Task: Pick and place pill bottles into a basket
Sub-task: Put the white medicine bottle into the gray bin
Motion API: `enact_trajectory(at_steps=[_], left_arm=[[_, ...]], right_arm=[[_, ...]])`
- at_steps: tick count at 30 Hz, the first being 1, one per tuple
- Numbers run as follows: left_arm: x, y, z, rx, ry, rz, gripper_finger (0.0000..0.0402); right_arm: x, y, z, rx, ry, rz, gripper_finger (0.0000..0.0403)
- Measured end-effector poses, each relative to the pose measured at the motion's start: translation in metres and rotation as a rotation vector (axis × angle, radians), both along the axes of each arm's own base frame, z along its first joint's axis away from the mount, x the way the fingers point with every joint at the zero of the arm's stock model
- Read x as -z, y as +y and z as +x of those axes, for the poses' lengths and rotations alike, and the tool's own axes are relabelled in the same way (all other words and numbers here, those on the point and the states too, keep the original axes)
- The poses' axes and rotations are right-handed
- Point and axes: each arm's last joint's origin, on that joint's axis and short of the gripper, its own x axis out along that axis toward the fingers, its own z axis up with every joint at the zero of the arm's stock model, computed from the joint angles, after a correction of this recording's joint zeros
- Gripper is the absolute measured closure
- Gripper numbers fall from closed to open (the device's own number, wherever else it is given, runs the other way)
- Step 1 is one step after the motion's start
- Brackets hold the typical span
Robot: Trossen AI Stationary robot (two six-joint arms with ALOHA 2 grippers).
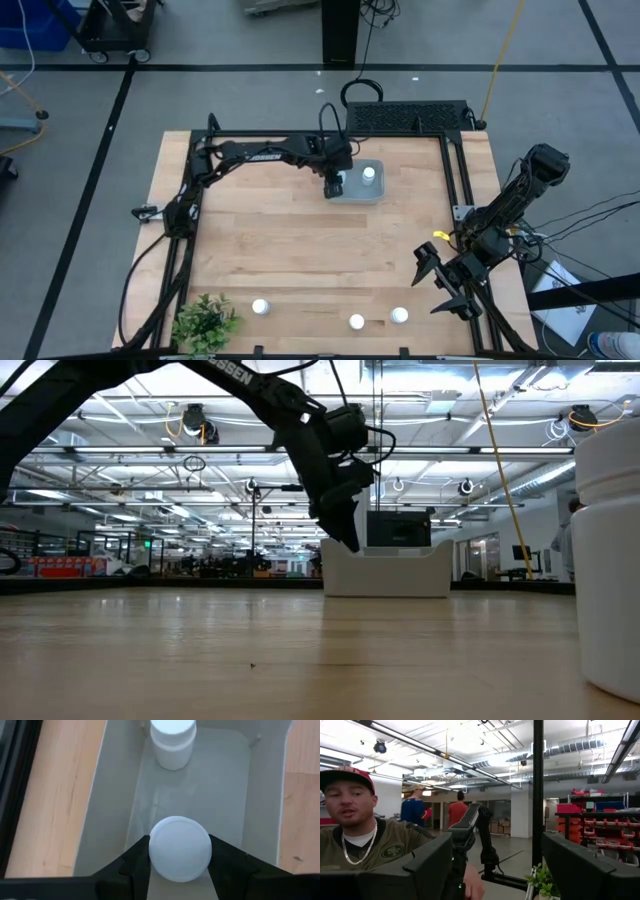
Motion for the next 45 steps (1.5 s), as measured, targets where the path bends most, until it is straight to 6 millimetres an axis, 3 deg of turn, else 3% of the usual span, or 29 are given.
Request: enact_trajectory(at_steps=[4, 10, 19, 33, 40, 45], left_arm=[[0.006, -0.002, 0.003, 0.017, 0.013, 0.023, 0.0232], [0.016, -0.007, 0.006, 0.026, 0.047, 0.032, 0.0197], [0.018, -0.009, 0.009, 0.032, 0.042, 0.051, 0.0216], [0.022, -0.009, 0.008, 0.011, 0.073, 0.09, 0.0139], [0.007, -0.01, 0.005, -0.009, 0.061, 0.134, 0.0118], [-0.019, -0.017, 0.0, 0.007, 0.002, 0.133, 0.0109]], right_arm=[[0.0, 0.0, 0.0, 0.0, 0.001, 0.001, 0.0108], [0.0, 0.0, 0.0, -0.003, 0.007, 0.005, 0.0108], [0.0, 0.0, 0.0, -0.004, 0.009, 0.006, 0.0108], [0.002, 0.001, 0.0, -0.004, 0.019, -0.004, 0.0108], [0.002, 0.001, 0.0, -0.005, 0.021, 0.0, 0.0108], [0.002, 0.001, 0.0, -0.004, 0.021, -0.002, 0.0108]])
